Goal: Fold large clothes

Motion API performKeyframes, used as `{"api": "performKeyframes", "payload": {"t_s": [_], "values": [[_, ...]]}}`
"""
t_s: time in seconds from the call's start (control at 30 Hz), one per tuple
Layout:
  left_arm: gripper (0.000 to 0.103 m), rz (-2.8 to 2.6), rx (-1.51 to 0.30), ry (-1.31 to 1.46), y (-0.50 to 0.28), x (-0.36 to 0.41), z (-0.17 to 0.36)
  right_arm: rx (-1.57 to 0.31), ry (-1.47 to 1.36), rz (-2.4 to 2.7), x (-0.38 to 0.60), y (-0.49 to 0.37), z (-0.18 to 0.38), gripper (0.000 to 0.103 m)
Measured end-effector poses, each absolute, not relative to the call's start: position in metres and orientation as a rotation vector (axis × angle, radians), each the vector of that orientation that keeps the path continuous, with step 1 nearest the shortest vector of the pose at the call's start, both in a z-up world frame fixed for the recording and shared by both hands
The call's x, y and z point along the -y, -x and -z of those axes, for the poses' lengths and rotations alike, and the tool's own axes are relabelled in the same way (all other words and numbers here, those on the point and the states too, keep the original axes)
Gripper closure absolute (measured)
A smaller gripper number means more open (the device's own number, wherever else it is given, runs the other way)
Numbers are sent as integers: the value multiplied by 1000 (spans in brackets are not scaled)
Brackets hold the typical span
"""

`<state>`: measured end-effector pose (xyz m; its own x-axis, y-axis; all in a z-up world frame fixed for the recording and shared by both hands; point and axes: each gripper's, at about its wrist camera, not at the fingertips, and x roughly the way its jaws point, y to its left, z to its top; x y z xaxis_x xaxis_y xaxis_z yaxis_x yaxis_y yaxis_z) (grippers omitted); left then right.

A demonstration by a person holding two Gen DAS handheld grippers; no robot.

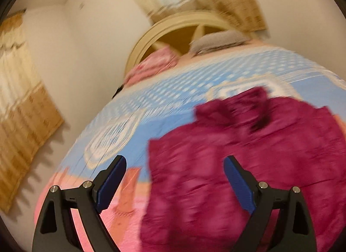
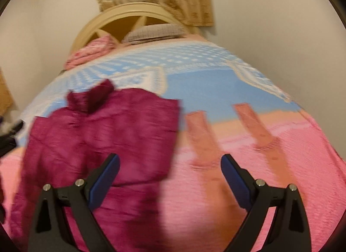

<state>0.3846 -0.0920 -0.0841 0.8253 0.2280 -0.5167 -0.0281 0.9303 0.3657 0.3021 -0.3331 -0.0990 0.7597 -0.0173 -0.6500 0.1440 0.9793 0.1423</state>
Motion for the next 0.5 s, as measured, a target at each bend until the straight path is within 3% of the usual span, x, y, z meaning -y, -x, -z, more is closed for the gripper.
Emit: {"api": "performKeyframes", "payload": {"t_s": [0.17, 0.23, 0.3, 0.37, 0.5], "values": [[11, -259, -687, -264, -401, 28, 112, -773, -206, -119, 276, -322, 102, 9], [11, -274, -723, -237, -403, 13, 126, -837, -177, -160, 254, -334, 116, 24], [11, -283, -748, -221, -403, 4, 139, -906, -146, -188, 239, -343, 132, 54], [11, -281, -768, -206, -405, -2, 146, -932, -116, -169, 231, -348, 145, 62], [11, -289, -781, -175, -409, -14, 148, -921, -56, -64, 235, -349, 148, 63]]}}
